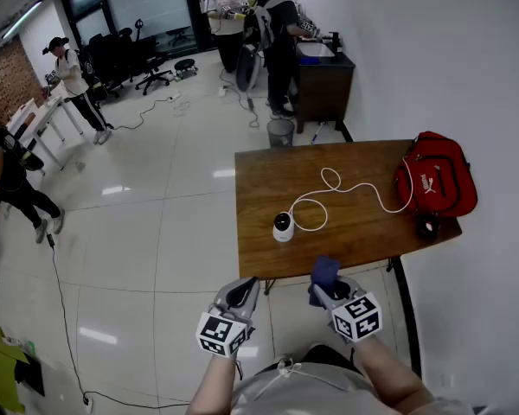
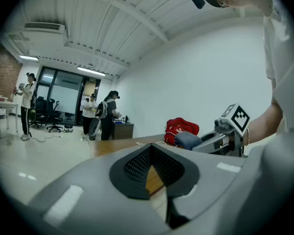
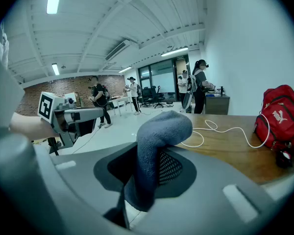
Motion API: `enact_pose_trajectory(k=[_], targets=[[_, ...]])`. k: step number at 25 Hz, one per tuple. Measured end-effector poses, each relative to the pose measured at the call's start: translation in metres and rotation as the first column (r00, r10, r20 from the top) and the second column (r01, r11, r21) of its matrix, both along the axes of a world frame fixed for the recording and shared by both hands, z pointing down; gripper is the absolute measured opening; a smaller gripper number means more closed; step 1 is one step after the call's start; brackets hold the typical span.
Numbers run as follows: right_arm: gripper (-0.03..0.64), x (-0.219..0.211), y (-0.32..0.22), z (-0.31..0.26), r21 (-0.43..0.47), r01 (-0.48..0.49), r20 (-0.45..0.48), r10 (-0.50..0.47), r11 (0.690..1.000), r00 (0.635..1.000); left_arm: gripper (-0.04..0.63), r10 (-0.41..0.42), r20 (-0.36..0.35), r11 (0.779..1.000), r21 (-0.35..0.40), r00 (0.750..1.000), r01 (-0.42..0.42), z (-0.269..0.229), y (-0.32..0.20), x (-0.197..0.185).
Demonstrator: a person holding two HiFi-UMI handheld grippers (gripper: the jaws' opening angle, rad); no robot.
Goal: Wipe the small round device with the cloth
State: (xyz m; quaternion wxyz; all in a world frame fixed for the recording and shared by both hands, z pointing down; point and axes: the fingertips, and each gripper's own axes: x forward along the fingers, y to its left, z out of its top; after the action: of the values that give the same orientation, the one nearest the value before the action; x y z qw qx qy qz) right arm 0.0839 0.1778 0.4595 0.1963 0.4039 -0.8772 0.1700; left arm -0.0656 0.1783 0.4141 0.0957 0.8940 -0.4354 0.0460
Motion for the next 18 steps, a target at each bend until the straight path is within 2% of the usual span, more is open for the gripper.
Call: enact_pose_trajectory(k=[4, 9, 18], targets=[[0.103, -0.01, -0.016, 0.006, -0.006, 0.015, -0.008, -0.015, 1.0, 1.0, 0.006, -0.013, -0.002, 1.0, -0.024, 1.0, 0.013, 0.012, -0.018, -0.009], [0.103, -0.011, -0.055, 0.022, -0.031, 0.039, -0.003, -0.039, 0.999, 0.999, 0.006, -0.01, 0.004, 0.999, -0.046, 1.0, 0.01, 0.025, -0.057, -0.002], [0.103, -0.026, -0.145, 0.039, -0.056, 0.18, 0.005, -0.18, 0.982, 0.984, 0.006, -0.034, 0.024, 0.998, -0.061, 0.999, 0.036, 0.033, -0.152, 0.018]])
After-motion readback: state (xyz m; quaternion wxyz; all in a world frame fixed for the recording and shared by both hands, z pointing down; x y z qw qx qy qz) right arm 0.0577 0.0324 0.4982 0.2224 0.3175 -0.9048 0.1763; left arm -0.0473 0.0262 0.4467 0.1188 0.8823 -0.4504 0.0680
